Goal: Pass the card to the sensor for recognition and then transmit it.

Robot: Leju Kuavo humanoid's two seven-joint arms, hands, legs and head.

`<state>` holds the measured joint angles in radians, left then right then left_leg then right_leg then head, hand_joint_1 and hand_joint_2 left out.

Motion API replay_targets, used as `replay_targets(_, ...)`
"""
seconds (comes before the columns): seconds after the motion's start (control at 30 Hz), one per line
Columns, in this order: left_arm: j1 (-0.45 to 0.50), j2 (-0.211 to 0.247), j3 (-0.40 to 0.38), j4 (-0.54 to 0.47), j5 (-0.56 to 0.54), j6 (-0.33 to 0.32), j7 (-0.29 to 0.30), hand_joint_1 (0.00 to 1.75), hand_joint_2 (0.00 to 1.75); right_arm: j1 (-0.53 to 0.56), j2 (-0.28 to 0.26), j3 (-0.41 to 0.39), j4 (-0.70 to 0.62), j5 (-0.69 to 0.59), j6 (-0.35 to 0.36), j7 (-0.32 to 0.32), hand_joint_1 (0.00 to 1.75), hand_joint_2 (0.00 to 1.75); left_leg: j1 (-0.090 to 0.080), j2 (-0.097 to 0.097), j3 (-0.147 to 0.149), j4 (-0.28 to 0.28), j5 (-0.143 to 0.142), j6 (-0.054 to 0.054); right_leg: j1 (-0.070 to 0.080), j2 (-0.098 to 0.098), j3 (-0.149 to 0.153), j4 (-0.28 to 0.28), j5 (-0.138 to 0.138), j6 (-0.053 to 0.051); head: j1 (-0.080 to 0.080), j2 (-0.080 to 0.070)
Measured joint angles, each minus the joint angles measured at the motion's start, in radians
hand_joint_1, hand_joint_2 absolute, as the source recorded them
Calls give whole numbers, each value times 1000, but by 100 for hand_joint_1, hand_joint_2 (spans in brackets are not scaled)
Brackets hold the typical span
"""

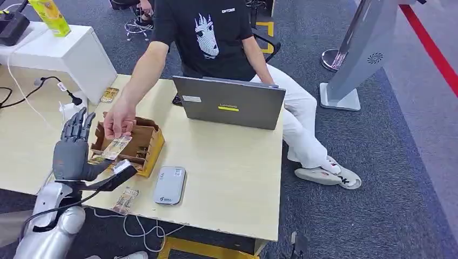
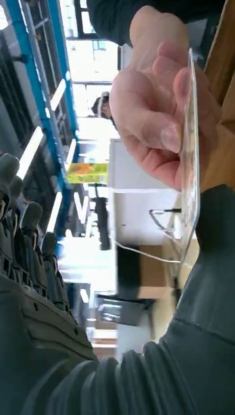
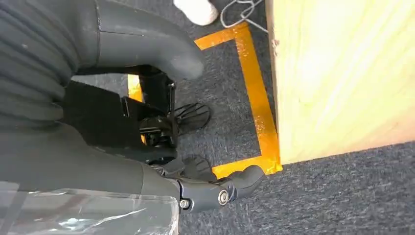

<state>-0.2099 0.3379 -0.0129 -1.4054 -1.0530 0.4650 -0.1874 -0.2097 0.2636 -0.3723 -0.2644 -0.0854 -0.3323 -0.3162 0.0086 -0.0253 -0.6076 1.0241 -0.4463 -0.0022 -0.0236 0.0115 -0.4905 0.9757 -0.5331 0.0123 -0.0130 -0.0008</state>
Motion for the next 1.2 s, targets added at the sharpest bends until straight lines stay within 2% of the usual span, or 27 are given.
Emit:
replay_targets(0.2,-46,79,-76,23,-174,65,58,0,175,0,5,-23,0,-54,0,-20,0,175,0,0,0,0,0,0,0,0,0,0,0,0,0,0)
replay_targets(0.3,-59,101,-99,31,-235,92,80,0,175,-1,5,-30,0,-76,0,-23,0,175,0,0,0,0,0,-1,0,0,1,0,0,0,0,0)
replay_targets(0.33,-62,104,-105,33,-241,100,84,61,175,-1,5,-31,0,-82,0,-21,0,175,0,0,0,0,0,-1,0,0,1,0,0,0,0,0)
replay_targets(0.37,-66,104,-109,34,-246,109,84,175,175,-1,5,-32,0,-85,0,-19,0,175,0,0,0,0,0,-1,0,0,1,0,0,0,0,0)
replay_targets(0.5,-74,102,-115,40,-247,134,85,175,175,-1,5,-34,0,-94,0,-16,0,175,0,0,0,0,0,-1,0,0,1,0,0,0,0,0)
replay_targets(0.83,-75,83,-117,41,-224,145,75,175,175,-2,5,-36,0,-112,0,-8,0,175,0,0,0,0,0,-1,0,0,-1,0,0,0,0,0)
replay_targets(1.07,-113,29,-138,62,-224,148,61,175,175,-6,6,-36,0,-114,0,1,0,175,0,0,0,0,1,-1,0,0,0,0,0,-1,0,0)
replay_targets(1.2,-133,-18,-183,86,-232,143,42,175,175,-8,6,-36,0,-122,0,3,0,175,0,0,0,1,1,-1,0,0,1,0,1,0,0,0)
